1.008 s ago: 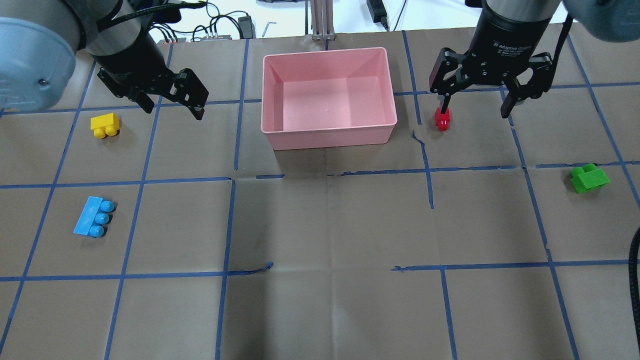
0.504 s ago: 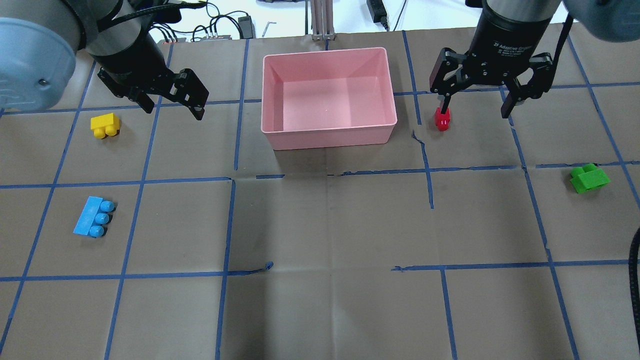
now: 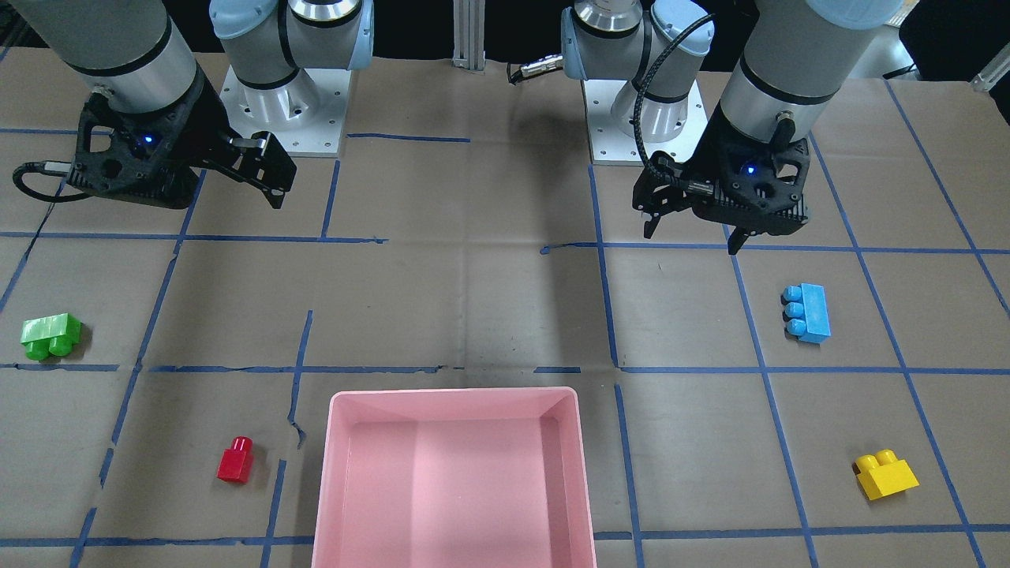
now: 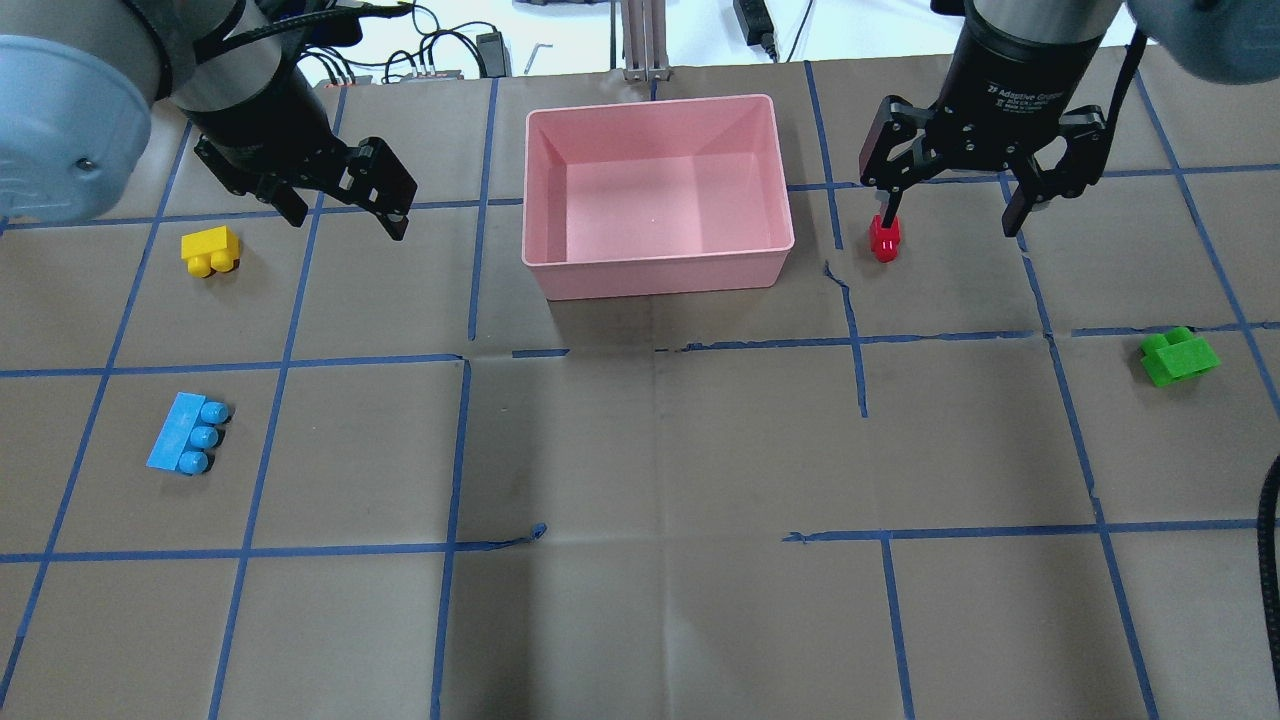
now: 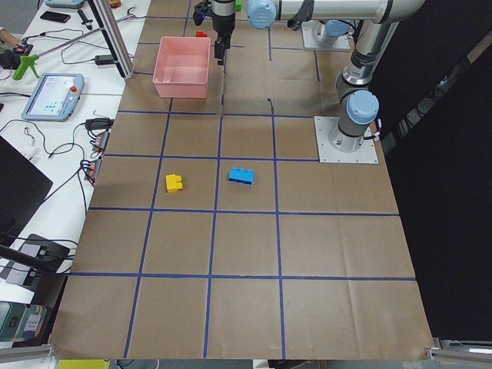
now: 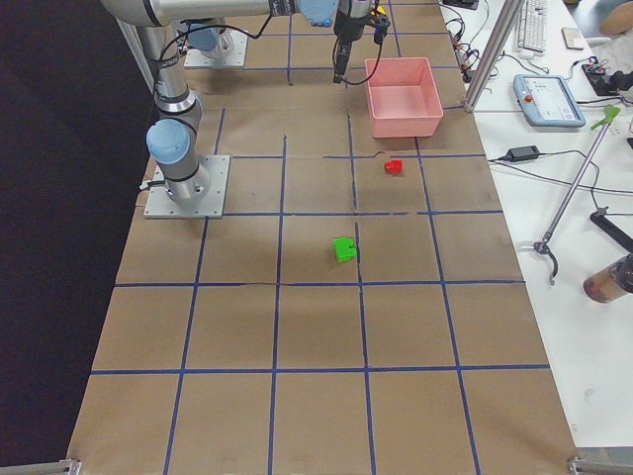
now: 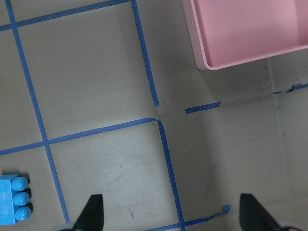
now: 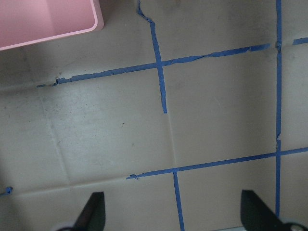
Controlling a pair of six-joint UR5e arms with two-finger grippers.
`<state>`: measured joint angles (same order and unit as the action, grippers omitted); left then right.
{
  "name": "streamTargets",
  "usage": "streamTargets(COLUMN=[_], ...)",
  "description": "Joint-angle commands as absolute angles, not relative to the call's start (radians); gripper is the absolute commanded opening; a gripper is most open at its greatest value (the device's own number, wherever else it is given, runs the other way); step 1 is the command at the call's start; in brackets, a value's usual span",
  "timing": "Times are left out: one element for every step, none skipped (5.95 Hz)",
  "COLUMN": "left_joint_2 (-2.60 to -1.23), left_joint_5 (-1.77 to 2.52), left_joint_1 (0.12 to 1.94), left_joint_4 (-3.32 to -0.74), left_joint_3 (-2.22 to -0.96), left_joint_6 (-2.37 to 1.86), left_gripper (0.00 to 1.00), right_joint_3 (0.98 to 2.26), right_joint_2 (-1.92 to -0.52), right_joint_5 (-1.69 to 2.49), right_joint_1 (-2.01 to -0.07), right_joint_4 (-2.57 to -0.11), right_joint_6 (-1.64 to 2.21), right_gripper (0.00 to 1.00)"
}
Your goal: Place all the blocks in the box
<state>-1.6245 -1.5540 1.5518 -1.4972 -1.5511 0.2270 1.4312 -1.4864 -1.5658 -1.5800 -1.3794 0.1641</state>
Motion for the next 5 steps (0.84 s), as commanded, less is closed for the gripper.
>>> streamTargets(left_joint_2=[-1.624,-1.624,-1.623,-1.621,-1.623], left_joint_5=[-1.555,-1.554,-1.560,-1.562,-1.562], left_joint_1=[1.551,1.551,1.552,1.551,1.548], left_joint_4=[-1.497,-1.497,-1.497,-1.497,-1.497], left_joint_3=[-1.549,-1.551,-1.552,-1.554,-1.554], left_joint_6=[0.227,0.227,0.227,0.227,0.233], left_gripper=[0.99,0.99,0.99,0.99,0.99], right_joint_3=[1.431,1.431,1.431,1.431,1.431], right_joint_2=[-1.485,-1.485,-1.483,-1.483,-1.483], right_joint_5=[-1.568,-1.568,-1.569,-1.568,-1.565], right_joint_1=[-1.577,-1.571,-1.559,-1.522,-1.444], right_joint_4=[-1.379,-1.379,-1.381,-1.384,-1.385], right_joint_6=[0.164,0.163,0.160,0.097,-0.025], right_gripper=[0.99,0.99,1.00,1.00,1.00])
